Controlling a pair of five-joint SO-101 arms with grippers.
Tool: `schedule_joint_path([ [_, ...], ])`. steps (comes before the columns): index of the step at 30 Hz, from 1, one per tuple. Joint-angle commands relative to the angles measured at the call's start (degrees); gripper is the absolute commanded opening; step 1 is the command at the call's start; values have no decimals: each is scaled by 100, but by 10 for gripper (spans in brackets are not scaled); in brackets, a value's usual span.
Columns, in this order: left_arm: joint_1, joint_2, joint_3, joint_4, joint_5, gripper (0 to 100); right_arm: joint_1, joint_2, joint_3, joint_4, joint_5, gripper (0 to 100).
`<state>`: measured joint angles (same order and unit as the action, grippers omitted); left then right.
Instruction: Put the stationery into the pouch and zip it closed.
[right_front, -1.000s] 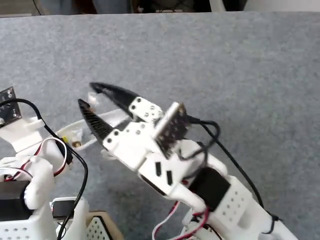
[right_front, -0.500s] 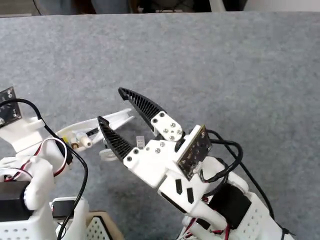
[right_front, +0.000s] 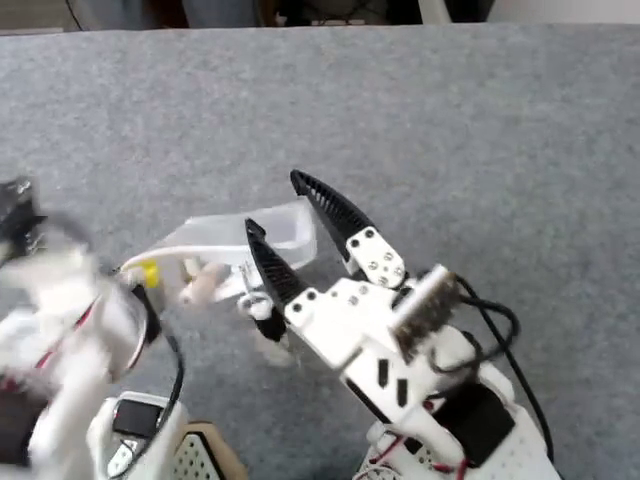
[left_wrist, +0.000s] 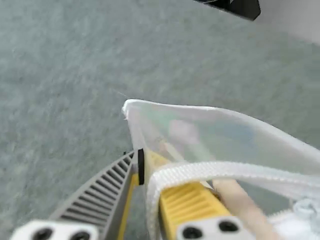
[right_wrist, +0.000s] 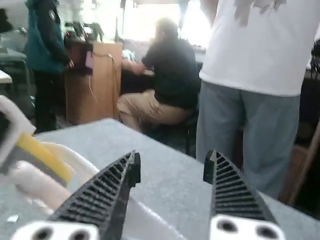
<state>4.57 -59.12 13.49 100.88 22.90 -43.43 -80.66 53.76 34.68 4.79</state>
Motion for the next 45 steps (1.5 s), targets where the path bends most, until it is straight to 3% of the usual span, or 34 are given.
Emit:
schedule_joint_path([
  [1, -716, 897, 400, -281, -149, 28, 35, -84, 110, 9, 26, 219],
  [4, -1473, 1732, 400, -615, -44, 28, 35, -84, 207, 9, 26, 219],
  [10, -1534, 2532, 101, -475, -44, 28, 44, -84, 145, 246, 26, 219],
  [12, -1420, 2365, -409, -26, -53, 28, 44, -84, 48, 422, 26, 219],
  [16, -1429, 2189, -338, -176, -53, 27, 44, -84, -22, 475, 26, 219],
  [18, -963, 2092, -303, 35, -246, 27, 44, -84, -22, 510, 26, 219],
  [22, -989, 1284, -356, 0, -615, 27, 53, -92, -22, 519, 26, 219],
  [29, -277, -105, -1481, 26, -695, 27, 53, -92, 13, 519, 26, 219],
  [32, 251, -396, -1341, 18, -677, 27, 53, -92, 22, 519, 26, 219],
  [39, 286, -422, -119, -18, -413, 28, 53, -84, 22, 527, 18, 219],
  [45, -840, -9, 787, -580, -378, 28, 53, -40, 22, 1037, -413, 219],
])
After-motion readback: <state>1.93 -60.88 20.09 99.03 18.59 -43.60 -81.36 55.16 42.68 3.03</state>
